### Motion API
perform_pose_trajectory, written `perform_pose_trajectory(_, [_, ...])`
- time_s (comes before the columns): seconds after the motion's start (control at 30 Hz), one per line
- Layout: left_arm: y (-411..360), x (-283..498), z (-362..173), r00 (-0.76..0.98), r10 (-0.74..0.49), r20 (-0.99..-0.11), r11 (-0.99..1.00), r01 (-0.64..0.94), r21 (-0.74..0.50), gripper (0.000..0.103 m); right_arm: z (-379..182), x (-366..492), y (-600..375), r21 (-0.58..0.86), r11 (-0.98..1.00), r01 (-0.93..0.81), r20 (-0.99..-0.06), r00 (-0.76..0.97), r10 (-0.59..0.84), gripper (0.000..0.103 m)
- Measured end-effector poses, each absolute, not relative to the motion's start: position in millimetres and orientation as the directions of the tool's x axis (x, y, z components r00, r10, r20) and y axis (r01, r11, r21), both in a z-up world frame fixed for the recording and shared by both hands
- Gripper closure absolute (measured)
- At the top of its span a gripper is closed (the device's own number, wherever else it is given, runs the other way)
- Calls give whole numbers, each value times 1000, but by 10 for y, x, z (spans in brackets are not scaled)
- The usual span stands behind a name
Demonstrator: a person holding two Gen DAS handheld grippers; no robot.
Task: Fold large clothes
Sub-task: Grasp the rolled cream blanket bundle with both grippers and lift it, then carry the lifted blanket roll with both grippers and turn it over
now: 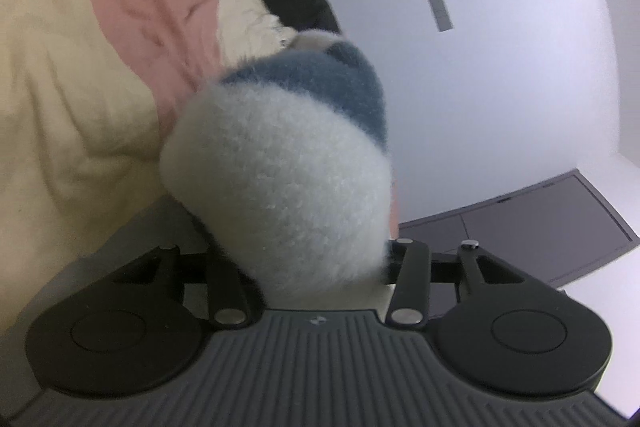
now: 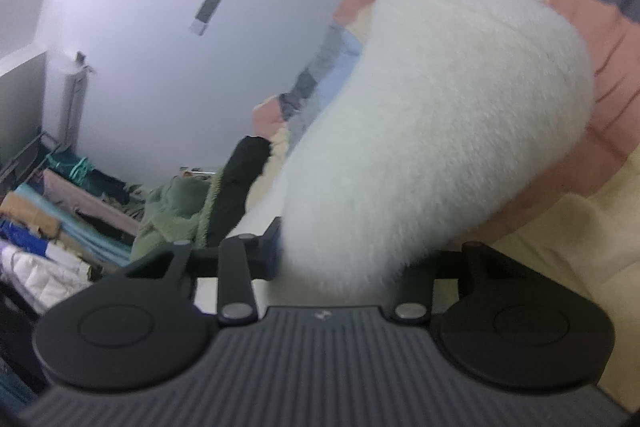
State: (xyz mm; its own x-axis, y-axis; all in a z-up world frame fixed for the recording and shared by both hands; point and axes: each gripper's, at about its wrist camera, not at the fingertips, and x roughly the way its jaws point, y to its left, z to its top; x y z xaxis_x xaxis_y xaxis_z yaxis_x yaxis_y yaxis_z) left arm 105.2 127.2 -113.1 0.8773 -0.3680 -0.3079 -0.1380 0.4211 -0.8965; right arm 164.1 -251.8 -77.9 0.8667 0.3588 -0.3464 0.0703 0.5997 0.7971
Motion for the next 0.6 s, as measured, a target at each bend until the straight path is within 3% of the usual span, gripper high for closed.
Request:
perform_pose_trajectory(0.2, [1186,689,-868,887,-373,-271,480,-66,-875,52,-709,1436,-2618,836,538,108,-360,848,389,56])
perform_pose_trajectory(0.47, [1219,407,-882,864,-352,-360,504,-149,-850,52,-918,1159,-2642,832,513,211,-462,775,431,57])
perform_pose_trajectory(0.6, [1274,363,-910,858,-370,-355,460,-163,-873,52,-799,1119,-2620,818,550,167,-445,790,423,58])
